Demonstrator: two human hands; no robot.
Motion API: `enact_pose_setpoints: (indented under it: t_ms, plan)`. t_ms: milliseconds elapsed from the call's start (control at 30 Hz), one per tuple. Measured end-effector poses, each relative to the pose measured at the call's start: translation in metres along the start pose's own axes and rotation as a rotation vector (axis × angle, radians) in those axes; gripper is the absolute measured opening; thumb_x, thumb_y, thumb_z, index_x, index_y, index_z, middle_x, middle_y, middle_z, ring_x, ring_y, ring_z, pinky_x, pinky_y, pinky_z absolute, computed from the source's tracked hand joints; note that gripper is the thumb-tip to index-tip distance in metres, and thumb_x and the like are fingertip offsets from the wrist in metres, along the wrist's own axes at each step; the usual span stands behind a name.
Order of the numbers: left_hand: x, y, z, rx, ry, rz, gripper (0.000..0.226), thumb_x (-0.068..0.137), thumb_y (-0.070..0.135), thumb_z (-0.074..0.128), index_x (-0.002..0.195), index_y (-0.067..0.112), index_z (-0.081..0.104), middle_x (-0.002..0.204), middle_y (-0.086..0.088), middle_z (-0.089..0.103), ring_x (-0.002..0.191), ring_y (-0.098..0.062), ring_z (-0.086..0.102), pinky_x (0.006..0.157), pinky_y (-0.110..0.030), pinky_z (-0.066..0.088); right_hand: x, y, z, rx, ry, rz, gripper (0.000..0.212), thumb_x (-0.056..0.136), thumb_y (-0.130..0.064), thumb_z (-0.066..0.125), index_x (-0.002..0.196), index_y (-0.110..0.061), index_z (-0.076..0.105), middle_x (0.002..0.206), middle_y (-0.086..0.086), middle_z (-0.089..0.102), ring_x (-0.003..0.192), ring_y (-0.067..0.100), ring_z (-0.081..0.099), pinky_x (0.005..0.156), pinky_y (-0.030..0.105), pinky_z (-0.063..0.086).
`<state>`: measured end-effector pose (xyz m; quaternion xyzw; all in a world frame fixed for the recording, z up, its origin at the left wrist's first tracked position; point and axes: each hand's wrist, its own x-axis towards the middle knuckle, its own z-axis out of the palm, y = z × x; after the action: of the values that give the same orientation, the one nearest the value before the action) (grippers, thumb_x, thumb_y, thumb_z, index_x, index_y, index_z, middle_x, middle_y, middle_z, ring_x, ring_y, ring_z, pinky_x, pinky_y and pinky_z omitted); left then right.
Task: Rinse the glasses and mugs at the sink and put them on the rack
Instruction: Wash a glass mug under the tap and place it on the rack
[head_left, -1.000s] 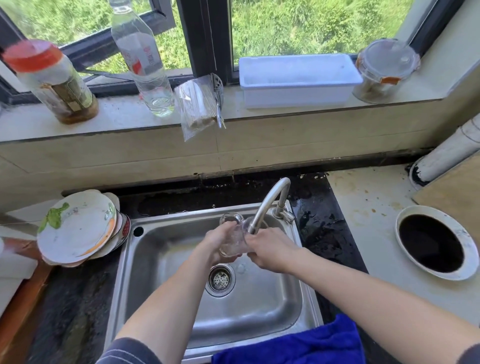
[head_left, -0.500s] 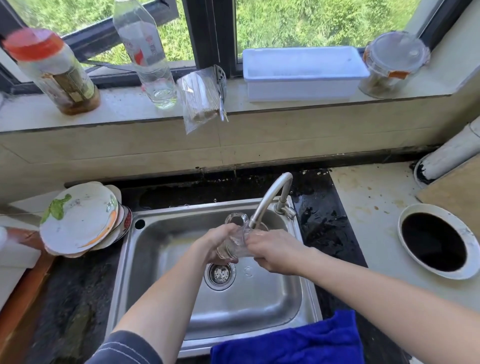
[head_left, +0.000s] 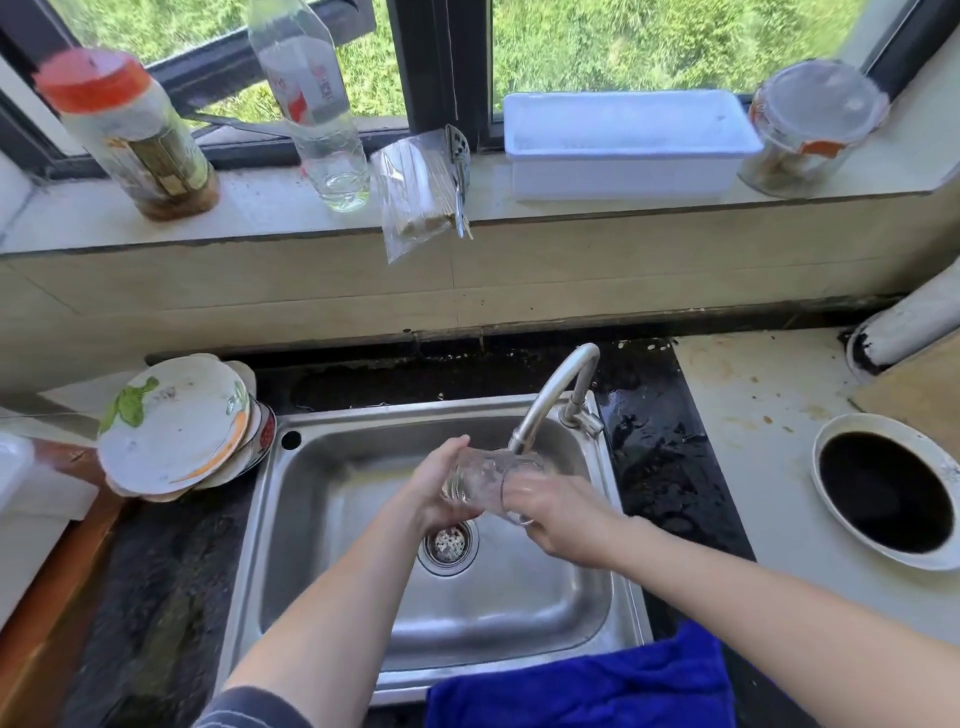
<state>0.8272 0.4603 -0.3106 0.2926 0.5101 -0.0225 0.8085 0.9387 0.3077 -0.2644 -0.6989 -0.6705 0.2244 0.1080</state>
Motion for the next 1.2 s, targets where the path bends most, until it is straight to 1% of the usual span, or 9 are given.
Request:
enact_pose_setpoints:
  t_ms: [100, 267, 433, 600, 700, 767, 867, 1000, 1200]
  plan:
    - [0.002, -0.001, 0.003, 0.056, 0.004, -0.046, 0.035, 0.091, 0.044, 0.05, 0.082, 0.012, 0.06, 0.059, -0.005, 0.06, 0.049, -0.017, 0.057, 0.057, -0.025, 0.048, 0.015, -0.008, 0.009, -0.069, 0.044, 0.003, 0.051, 0.086, -0.015, 0.053, 0.133, -0.033, 0.052, 0.139, -0.007, 0.053, 0.128, 0.02, 0.048, 0.091, 0.043, 0.051]
    - [0.001, -0.001, -0.01, 0.078, 0.054, -0.048, 0.036, 0.087, 0.046, 0.055, 0.091, 0.011, 0.065, 0.07, -0.008, 0.068, 0.061, -0.021, 0.063, 0.058, -0.028, 0.053, -0.004, 0.0, 0.003, 0.036, 0.014, -0.07, 0.05, 0.087, -0.005, 0.053, 0.134, -0.021, 0.057, 0.139, -0.002, 0.056, 0.127, 0.02, 0.052, 0.096, 0.035, 0.047]
    - [0.0, -0.007, -0.007, 0.075, 0.055, -0.082, 0.037, 0.085, 0.047, 0.058, 0.092, 0.011, 0.062, 0.071, -0.009, 0.065, 0.058, -0.021, 0.063, 0.052, -0.028, 0.055, 0.021, -0.015, 0.019, -0.125, -0.025, 0.07, 0.039, 0.092, -0.024, 0.049, 0.13, -0.029, 0.053, 0.133, -0.002, 0.056, 0.121, 0.024, 0.051, 0.09, 0.038, 0.048]
    - [-0.004, -0.015, -0.008, -0.183, -0.038, 0.005, 0.064, 0.081, 0.053, 0.062, 0.126, 0.007, 0.056, 0.111, -0.02, 0.063, 0.092, -0.033, 0.064, 0.086, -0.043, 0.053, 0.026, -0.021, 0.009, 0.407, 0.139, 0.365, 0.023, 0.089, -0.033, 0.055, 0.108, -0.032, 0.069, 0.113, -0.007, 0.071, 0.107, 0.018, 0.062, 0.093, 0.039, 0.049]
    - [-0.003, -0.011, -0.005, -0.2, 0.003, 0.067, 0.087, 0.067, 0.047, 0.073, 0.138, 0.004, 0.047, 0.127, -0.017, 0.056, 0.104, -0.033, 0.058, 0.098, -0.047, 0.045, 0.02, -0.027, 0.009, 0.5, 0.08, 0.305, 0.025, 0.089, -0.028, 0.059, 0.112, -0.033, 0.067, 0.12, -0.012, 0.067, 0.112, 0.012, 0.061, 0.098, 0.035, 0.047]
    - [-0.005, -0.009, -0.008, -0.142, 0.048, 0.04, 0.078, 0.066, 0.045, 0.075, 0.132, 0.008, 0.054, 0.127, -0.014, 0.058, 0.1, -0.032, 0.062, 0.085, -0.049, 0.054, 0.001, -0.015, -0.001, 0.196, -0.074, 0.144, 0.03, 0.093, -0.026, 0.056, 0.122, -0.03, 0.062, 0.13, -0.011, 0.06, 0.122, 0.012, 0.054, 0.097, 0.031, 0.043]
    - [-0.005, -0.014, -0.006, -0.096, 0.093, -0.002, 0.047, 0.082, 0.045, 0.06, 0.109, 0.007, 0.062, 0.094, -0.017, 0.067, 0.074, -0.03, 0.066, 0.062, -0.04, 0.057, 0.0, -0.002, -0.009, -0.089, -0.064, 0.02, 0.051, 0.091, -0.015, 0.051, 0.141, -0.022, 0.046, 0.149, -0.004, 0.044, 0.138, 0.014, 0.038, 0.108, 0.036, 0.038]
    - [-0.002, -0.017, -0.003, -0.027, 0.063, -0.026, 0.035, 0.09, 0.039, 0.051, 0.08, 0.007, 0.063, 0.062, -0.012, 0.065, 0.057, -0.025, 0.059, 0.064, -0.033, 0.048, 0.013, -0.014, 0.001, -0.046, -0.038, 0.068, 0.04, 0.092, -0.028, 0.053, 0.131, -0.022, 0.056, 0.135, -0.003, 0.055, 0.127, 0.017, 0.047, 0.1, 0.039, 0.043]
    - [-0.006, -0.02, -0.008, -0.037, 0.071, -0.113, 0.05, 0.082, 0.046, 0.054, 0.111, 0.006, 0.063, 0.096, -0.018, 0.064, 0.076, -0.032, 0.063, 0.065, -0.042, 0.057, 0.002, 0.002, -0.003, 0.102, 0.032, 0.179, 0.035, 0.094, -0.043, 0.053, 0.125, -0.029, 0.061, 0.128, -0.011, 0.061, 0.121, 0.01, 0.051, 0.094, 0.035, 0.047]
